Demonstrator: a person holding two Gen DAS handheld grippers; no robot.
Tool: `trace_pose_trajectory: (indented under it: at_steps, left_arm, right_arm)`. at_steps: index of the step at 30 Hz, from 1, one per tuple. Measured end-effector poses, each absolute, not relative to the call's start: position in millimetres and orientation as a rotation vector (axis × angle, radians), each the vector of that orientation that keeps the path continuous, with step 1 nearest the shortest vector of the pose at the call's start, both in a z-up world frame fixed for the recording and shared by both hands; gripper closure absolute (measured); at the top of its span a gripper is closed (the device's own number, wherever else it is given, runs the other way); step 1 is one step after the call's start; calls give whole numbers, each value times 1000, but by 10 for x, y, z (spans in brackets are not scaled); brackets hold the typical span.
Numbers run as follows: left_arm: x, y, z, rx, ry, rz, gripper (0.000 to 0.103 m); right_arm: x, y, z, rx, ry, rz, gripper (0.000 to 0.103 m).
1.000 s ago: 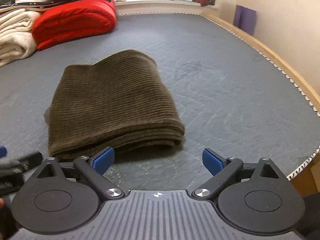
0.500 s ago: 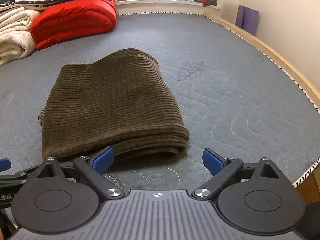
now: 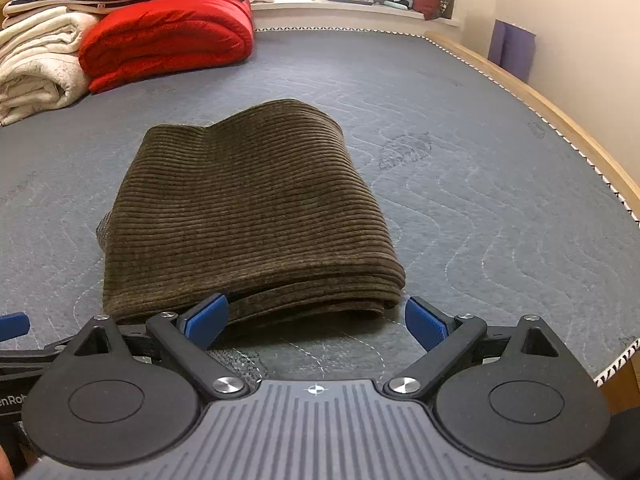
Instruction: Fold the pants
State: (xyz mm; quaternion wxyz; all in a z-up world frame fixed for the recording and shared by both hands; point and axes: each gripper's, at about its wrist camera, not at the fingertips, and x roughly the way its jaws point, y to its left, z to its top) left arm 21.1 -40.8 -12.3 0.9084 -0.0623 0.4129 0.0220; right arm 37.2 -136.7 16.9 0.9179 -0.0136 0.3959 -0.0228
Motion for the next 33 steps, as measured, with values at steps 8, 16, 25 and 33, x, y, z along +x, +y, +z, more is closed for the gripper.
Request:
trace_pose_trajectory:
  at_steps: [8,16,25,33]
  left_arm:
    - [207,-433,-120,-122,848,35,0]
    - [207,-450,-124,-111,846,33,0]
    - [197,-467,-135,-101,842,23,0]
    - [200,-472,-135,-100,842,21,0]
  right_arm:
    - [356,-1425,155,-21,818,-68,8]
    - [351,-1422,155,-20,820,-70,8]
    - [355,-1407,157,-18,821,-71,8]
    - [358,-1406,145,-18,824,-70,8]
